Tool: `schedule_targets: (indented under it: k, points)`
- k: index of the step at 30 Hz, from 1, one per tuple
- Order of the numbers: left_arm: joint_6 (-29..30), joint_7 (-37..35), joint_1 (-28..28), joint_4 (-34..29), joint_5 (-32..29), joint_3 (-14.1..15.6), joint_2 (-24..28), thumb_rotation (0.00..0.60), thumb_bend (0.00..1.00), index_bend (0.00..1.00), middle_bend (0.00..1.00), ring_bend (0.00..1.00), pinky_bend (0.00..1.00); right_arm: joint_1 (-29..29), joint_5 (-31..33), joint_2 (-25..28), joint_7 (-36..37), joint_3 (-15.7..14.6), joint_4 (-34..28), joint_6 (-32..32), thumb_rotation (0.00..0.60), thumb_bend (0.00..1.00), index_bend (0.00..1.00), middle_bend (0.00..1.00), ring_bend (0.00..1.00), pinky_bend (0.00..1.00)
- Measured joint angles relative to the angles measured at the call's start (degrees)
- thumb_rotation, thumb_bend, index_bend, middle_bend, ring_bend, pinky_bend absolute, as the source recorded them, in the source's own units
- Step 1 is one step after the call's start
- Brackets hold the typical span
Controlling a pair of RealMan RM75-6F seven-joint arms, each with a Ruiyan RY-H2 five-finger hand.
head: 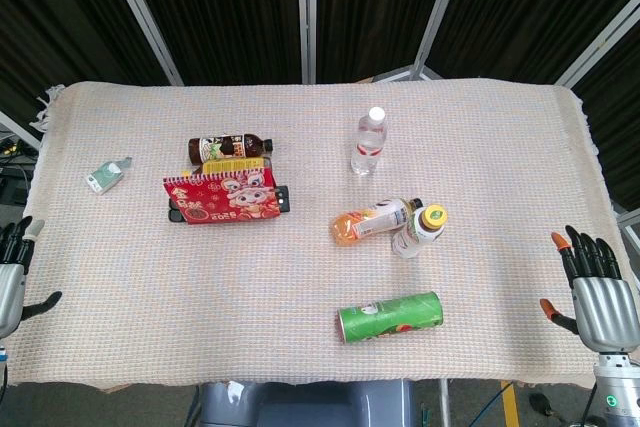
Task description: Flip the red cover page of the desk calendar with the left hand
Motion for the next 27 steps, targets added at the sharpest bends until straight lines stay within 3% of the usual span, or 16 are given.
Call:
schedule_targets:
  k: [15,17,18,20,23,25,27]
  points:
    - [-0.5,-1.3,0.1,-0.1,-0.9,0.0,-0.1,0.6,0.07,0.0,0.0,0.0,0.0,0.2,-0.5,-0.3,0.7,0.0,-0.1,0.1,0.6,0.12,0.0,0.0,0.0,0.0]
    - [-0.5,-2.0,0.1,-0.1,-1.0,0.0,-0.1,0.6,0.11,0.0,0.0,0.0,0.0,0.2,-0.5,-0.3,0.7,-0.1,-0.3,-0.1,0.6,0.12,0.0,0.0,0.0,0.0]
    - [-0.5,-2.5,0.2,-0.1,-1.0,-0.1,-0.1,0.6,0.19,0.0,0.0,0.0,0.01,0.3,-0.5,-0.3,0.7,-0.1,-0.3,-0.2,0.6,0.12,0.0,0.0,0.0,0.0]
    - [-0.6,-3.4,0.2,-0.2,-1.1,-0.2,-0.2,0.6,0.4,0.0,0.05,0.12,0.15,0.4,-0.4,-0.3,0.8,-0.1,-0.4,-0.5,0.6,0.12,0.0,0.0,0.0,0.0]
    - [-0.5,-5.6,0.2,-0.6,-1.6,-0.7,-0.7,0.6,0.67,0.0,0.34,0.44,0.42,0.4,-0.4,-0.1,1.2,-0.2,-0.4,-0.6,0.6,0.12,0.0,0.0,0.0,0.0]
    - [0.0,-7.7,0.2,-1.0,-2.3,-1.7,-1.6,0.6,0.78,0.0,0.53,0.59,0.53,0.3,-0.4,0.0,1.6,-0.3,-0.3,-0.7,0.6,0.12,0.0,0.0,0.0,0.0]
    - [-0.2,-10.6,0.0,-1.8,-3.3,-2.5,-2.5,0.6,0.82,0.0,0.59,0.65,0.56,0.3,-0.5,0.2,2.0,-0.4,-0.4,-0.7,0.6,0.12,0.01,0.0,0.0,0.0]
